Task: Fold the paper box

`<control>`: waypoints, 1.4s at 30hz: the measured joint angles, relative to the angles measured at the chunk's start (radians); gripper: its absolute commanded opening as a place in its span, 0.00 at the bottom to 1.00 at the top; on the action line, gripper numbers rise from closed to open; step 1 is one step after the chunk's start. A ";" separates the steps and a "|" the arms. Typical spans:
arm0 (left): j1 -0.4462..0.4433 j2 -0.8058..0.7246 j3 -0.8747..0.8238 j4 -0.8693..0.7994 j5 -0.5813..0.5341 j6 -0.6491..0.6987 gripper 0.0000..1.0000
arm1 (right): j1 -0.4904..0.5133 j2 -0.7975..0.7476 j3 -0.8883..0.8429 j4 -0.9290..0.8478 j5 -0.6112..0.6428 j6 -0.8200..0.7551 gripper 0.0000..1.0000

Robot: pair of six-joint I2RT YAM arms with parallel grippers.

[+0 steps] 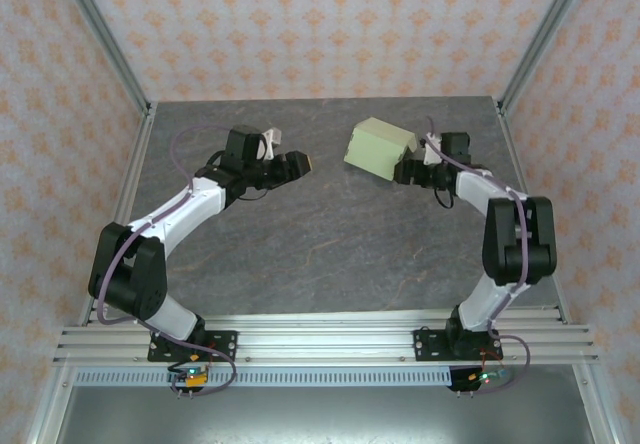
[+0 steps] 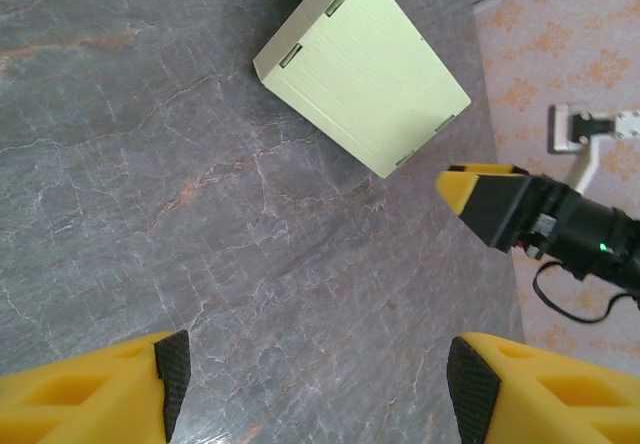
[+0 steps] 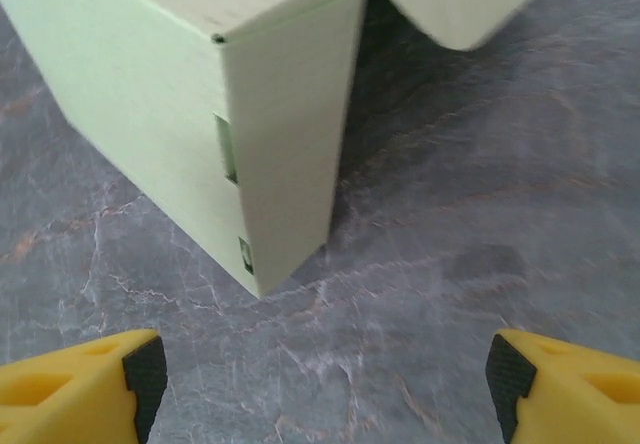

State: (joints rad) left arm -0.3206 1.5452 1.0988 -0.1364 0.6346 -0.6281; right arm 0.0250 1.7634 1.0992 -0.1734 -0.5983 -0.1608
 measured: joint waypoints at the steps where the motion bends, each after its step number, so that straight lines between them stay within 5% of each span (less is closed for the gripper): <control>1: 0.000 0.001 0.001 -0.001 0.000 0.002 0.71 | 0.000 0.028 0.036 -0.021 -0.021 -0.023 0.83; 8: 0.001 0.030 0.004 -0.006 0.008 0.010 0.71 | -0.021 0.180 0.270 -0.124 -0.134 -0.151 0.79; 15: 0.010 0.037 0.010 -0.009 0.012 0.021 0.71 | -0.032 0.267 0.367 -0.202 -0.231 -0.210 0.63; 20: 0.014 0.059 0.023 -0.009 0.016 0.021 0.71 | -0.032 0.320 0.424 -0.252 -0.259 -0.238 0.62; 27: 0.014 0.088 0.031 -0.008 0.023 0.019 0.71 | -0.032 0.360 0.489 -0.316 -0.295 -0.307 0.39; 35: 0.027 0.089 0.046 -0.003 0.051 0.055 0.72 | -0.032 0.319 0.468 -0.393 -0.356 -0.411 0.37; 42: 0.054 -0.060 -0.029 0.026 0.083 0.209 0.78 | -0.022 0.076 0.316 -0.471 -0.440 -0.476 0.37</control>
State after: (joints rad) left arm -0.2668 1.4849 1.0698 -0.1108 0.7177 -0.4187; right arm 0.0029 1.8389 1.4151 -0.6445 -1.0382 -0.6369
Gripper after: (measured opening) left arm 0.765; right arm 0.372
